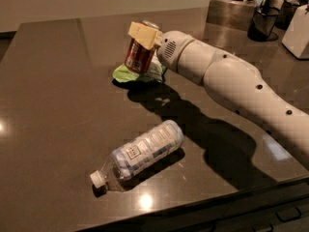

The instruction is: Place coke can upright

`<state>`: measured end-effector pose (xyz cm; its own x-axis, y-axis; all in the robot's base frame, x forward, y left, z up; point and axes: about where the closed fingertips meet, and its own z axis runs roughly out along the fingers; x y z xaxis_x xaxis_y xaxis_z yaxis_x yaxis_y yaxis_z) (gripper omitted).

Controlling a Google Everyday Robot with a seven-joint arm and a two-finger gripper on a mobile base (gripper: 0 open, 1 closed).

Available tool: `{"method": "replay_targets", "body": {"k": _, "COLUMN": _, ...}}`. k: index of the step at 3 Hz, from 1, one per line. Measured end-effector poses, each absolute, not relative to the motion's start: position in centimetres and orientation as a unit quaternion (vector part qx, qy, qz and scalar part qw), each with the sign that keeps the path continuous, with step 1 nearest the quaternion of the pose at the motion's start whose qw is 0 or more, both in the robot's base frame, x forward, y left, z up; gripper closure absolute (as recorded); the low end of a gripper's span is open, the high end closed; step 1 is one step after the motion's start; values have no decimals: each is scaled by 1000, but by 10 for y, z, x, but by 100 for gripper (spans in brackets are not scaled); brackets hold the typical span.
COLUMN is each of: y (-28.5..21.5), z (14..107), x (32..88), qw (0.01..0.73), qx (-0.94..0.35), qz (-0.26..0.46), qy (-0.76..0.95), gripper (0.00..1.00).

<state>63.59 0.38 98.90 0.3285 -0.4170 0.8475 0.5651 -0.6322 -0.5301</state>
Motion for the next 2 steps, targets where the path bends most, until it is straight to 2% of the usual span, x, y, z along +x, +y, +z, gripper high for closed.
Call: {"method": "replay_targets", "body": {"k": 2, "y": 2, "z": 997, "x": 622, "qw": 410, "qx": -669, "qz": -607, "qy": -124, "gripper": 100}}
